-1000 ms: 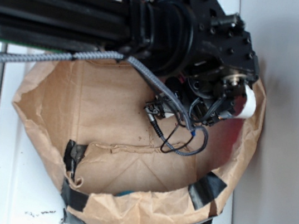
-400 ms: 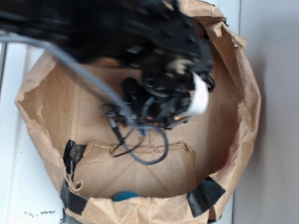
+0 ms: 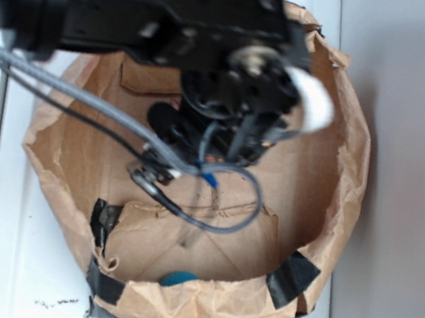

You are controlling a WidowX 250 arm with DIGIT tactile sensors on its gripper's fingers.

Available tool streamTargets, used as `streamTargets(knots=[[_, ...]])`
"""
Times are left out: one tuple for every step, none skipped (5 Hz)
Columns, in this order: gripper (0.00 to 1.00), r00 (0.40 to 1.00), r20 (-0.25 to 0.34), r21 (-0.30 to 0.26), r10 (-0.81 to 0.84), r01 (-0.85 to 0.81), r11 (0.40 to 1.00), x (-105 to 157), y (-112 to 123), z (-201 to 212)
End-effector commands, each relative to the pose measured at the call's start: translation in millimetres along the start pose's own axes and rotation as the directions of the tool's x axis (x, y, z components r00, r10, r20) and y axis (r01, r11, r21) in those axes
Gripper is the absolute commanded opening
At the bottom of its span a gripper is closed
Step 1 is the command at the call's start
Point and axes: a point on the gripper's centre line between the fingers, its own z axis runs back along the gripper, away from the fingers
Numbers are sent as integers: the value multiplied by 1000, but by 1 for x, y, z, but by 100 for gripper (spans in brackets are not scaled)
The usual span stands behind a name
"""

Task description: Grab the wood chip.

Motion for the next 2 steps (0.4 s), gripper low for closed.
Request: streamTargets(knots=[[0, 968, 26, 113, 250, -252, 961, 12, -16, 18], [0, 969, -27, 61, 245, -243, 968, 18, -14, -1]])
